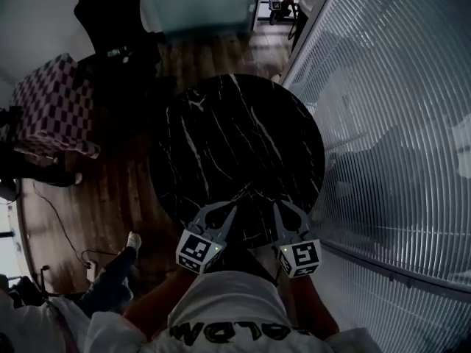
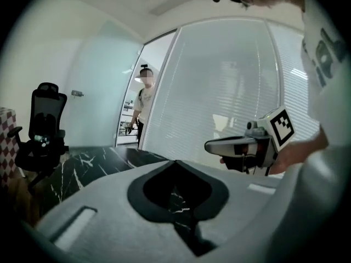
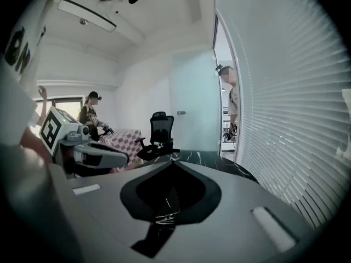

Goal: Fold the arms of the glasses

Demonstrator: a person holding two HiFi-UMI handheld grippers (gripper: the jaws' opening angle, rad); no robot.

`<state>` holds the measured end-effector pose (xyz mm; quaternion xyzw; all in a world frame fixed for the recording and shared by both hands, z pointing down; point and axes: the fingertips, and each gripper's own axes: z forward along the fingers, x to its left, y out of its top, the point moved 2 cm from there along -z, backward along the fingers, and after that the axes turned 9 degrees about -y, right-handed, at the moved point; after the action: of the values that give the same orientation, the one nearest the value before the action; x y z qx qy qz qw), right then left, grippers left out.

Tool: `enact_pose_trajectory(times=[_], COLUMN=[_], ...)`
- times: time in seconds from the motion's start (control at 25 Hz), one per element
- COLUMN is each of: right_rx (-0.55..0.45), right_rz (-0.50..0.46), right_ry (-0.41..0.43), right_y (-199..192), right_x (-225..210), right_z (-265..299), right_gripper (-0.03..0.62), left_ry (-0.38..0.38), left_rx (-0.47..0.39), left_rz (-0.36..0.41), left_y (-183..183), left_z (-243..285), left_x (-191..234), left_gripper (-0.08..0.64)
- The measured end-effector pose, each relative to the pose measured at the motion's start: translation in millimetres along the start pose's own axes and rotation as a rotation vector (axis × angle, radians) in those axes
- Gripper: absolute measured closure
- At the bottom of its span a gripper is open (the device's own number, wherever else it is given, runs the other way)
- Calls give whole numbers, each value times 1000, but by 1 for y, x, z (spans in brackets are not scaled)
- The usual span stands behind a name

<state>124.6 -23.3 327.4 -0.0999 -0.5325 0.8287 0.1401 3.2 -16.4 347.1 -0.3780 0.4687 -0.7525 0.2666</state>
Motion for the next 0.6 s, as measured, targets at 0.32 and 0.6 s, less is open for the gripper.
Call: enact_pose_trajectory(times=[0.32,0.6], right_rx=[-161,-273], right_rz=[113,62], right_ry=[102,161], right_y=[97,135], right_x=[30,53], right_z=[-53,-79], right_gripper=[591,591], left_ry=[-54,-73], left_rx=[-185,-237], left_rz=[31,68], left_y=[98,129], left_z=[-24,-39], left_x=[-51,-77], left_gripper=[555,557])
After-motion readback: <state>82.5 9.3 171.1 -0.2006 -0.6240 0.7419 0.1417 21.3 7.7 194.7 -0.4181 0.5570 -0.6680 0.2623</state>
